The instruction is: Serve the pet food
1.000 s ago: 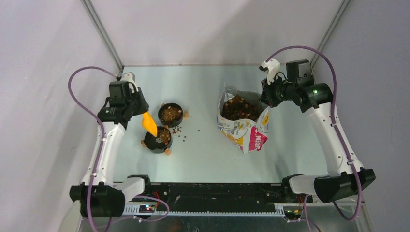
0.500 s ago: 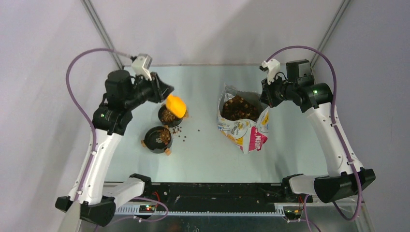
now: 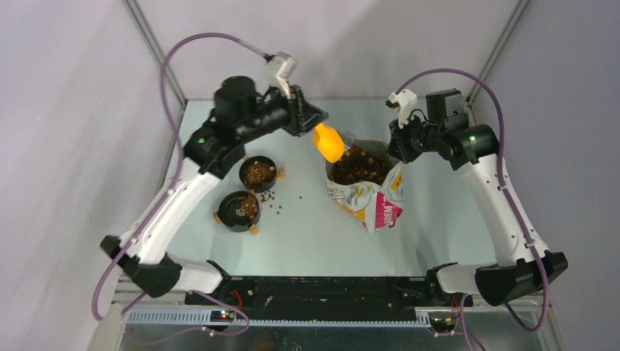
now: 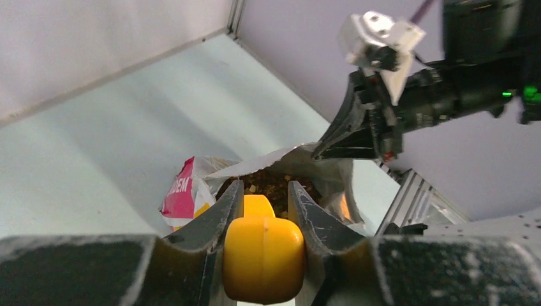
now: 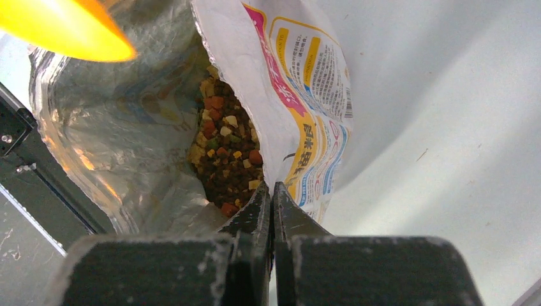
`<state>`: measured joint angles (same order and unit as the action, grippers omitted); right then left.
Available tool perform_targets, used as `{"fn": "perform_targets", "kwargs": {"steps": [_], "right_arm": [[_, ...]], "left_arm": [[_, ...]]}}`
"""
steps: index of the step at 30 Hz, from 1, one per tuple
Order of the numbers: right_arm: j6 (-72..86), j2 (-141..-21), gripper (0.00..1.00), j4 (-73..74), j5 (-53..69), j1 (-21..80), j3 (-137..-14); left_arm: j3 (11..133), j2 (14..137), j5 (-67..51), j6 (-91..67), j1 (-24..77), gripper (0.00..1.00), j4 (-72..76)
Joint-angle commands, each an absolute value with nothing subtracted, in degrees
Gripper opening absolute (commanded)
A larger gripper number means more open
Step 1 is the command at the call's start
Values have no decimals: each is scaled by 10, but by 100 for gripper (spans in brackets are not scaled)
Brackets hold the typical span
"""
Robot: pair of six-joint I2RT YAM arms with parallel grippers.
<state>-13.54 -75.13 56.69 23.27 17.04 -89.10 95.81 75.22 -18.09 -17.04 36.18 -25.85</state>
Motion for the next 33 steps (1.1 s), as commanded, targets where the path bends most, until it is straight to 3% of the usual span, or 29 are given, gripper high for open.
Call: {"fn": "perform_targets", "kwargs": {"steps": [1,10,18,25,33], "right_arm": [[-121,-738,0,517,265,181,-932],[-110,-737,0,518,268,181,-922],[-106,-737,0,519,268,165,-918],[-114,-737,0,531,269,158,-922],[-132,-731,45,536,283,152,-960]], "left_arm": [[1004,798,-100,-167,405,0,-247],[1006,881,82,-87,499,0,-209],[935,905,129,-98,518,0,-162],[942,891,82,-129,505,0,-197],[993,845,-129,-173,439,0,-230]]}}
